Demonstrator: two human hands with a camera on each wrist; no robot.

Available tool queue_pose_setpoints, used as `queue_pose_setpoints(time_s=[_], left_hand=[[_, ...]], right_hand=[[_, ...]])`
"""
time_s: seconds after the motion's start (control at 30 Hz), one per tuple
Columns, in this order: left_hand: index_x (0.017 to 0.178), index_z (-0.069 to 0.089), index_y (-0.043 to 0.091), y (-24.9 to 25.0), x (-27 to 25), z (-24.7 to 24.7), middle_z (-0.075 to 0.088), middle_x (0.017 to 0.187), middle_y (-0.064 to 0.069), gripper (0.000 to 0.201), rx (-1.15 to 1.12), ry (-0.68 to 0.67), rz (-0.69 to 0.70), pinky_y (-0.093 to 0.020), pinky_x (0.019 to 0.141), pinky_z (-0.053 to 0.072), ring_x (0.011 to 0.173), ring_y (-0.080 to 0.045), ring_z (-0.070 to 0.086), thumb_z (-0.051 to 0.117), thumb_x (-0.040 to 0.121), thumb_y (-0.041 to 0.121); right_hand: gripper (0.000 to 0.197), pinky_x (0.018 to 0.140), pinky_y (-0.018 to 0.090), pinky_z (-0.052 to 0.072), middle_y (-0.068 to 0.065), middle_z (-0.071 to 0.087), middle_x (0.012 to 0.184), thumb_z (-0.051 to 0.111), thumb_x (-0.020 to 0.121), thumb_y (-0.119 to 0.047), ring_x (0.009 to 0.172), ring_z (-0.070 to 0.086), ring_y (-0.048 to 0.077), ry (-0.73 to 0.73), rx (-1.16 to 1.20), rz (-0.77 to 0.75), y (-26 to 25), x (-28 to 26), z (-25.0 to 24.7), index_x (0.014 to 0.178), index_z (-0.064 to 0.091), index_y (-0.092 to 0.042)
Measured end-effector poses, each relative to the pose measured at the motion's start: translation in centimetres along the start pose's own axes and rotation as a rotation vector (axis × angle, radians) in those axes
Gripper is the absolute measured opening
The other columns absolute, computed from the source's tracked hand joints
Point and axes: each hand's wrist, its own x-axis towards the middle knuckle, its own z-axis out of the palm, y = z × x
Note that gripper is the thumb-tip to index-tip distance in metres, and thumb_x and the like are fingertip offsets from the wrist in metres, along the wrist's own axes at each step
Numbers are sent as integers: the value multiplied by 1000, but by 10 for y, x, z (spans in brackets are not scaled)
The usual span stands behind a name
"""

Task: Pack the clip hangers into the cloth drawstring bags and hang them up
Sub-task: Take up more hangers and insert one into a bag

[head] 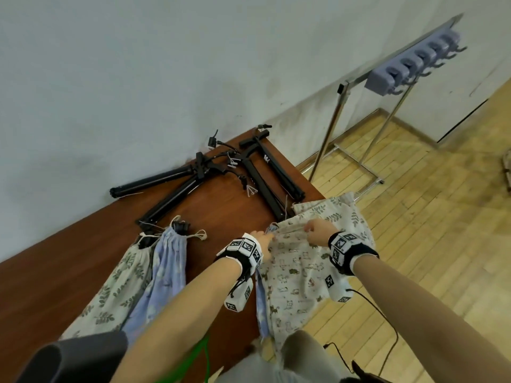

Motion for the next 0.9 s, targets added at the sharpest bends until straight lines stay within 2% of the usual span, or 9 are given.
queue_pose_setpoints(time_s=[0.1, 0.17, 0.3, 0.4, 0.47, 0.53, 0.63, 0.73, 0.9], left_hand=[[149, 21, 22, 6, 9, 19, 31, 150, -12, 73, 3, 28, -17, -49, 109, 30, 137, -32, 28, 59, 88, 30], [150, 18, 28, 6, 12, 20, 30, 150, -9, 80, -8, 39, -32, -52, 110, 26, 137, -31, 25, 64, 85, 34], [146, 25, 31, 5, 7, 8, 45, 138, -11, 76, -82, 70, -45, -49, 107, 29, 129, -32, 38, 67, 83, 24], [126, 53, 28, -4, -2, -3, 60, 104, -3, 46, -226, 114, 9, -37, 88, 43, 95, -25, 56, 66, 82, 19], [81, 63, 21, -11, -14, -14, 52, 71, 1, 10, -333, 156, 87, -28, 62, 39, 65, -17, 47, 73, 78, 19], [63, 55, 19, -17, -29, -25, 42, 59, 4, 25, -405, 186, 161, -26, 55, 32, 56, -14, 38, 75, 76, 23], [66, 60, 16, -21, -65, -48, 45, 59, 4, 28, -409, 151, 264, -23, 54, 31, 54, -14, 39, 74, 79, 37], [52, 38, 12, -32, -108, -71, 28, 51, 0, 60, -355, 142, 311, -25, 48, 19, 47, -18, 23, 60, 83, 58], [49, 23, 18, -73, -152, -106, 24, 47, 3, 61, -509, 379, 101, -21, 49, 24, 38, -10, 21, 36, 97, 53]], right_hand=[[27, 83, 35, 55, 9, 65, 111, 54, 91, -18, 99, 63, 26, -1, -74, -14, 8, 0, 0, 116, 62, -11], [11, 63, 30, 49, 7, 61, 91, 53, 90, -17, 78, 58, 22, -30, -97, -17, 11, 2, -3, 94, 61, -13], [30, 50, 28, 29, 3, 35, 59, 51, 87, -17, 51, 32, 18, -40, -69, -99, 13, 7, -10, 60, 39, -13], [40, 57, 30, 39, 4, 47, 63, 49, 93, -43, 55, 44, 19, -74, -57, -89, 3, -4, -25, 68, 55, -12], [47, 77, 34, 49, 9, 64, 98, 36, 101, -46, 86, 61, 26, -94, -165, -15, -1, -11, -38, 110, 63, -9], [42, 87, 35, 50, 13, 60, 119, 36, 104, -33, 103, 60, 28, -119, -293, -20, -7, -18, -53, 134, 50, -7], [41, 66, 29, 49, 6, 63, 97, 56, 95, -36, 75, 56, 17, -231, -364, 10, -24, -30, -78, 120, 63, -4], [32, 75, 34, 58, 9, 69, 108, 62, 90, -30, 80, 63, 21, -282, -283, -21, -47, -47, -104, 114, 70, -9], [26, 49, 19, 53, 2, 64, 87, 52, 94, -5, 56, 64, 11, -303, -193, -100, -104, -56, -112, 110, 70, -12]])
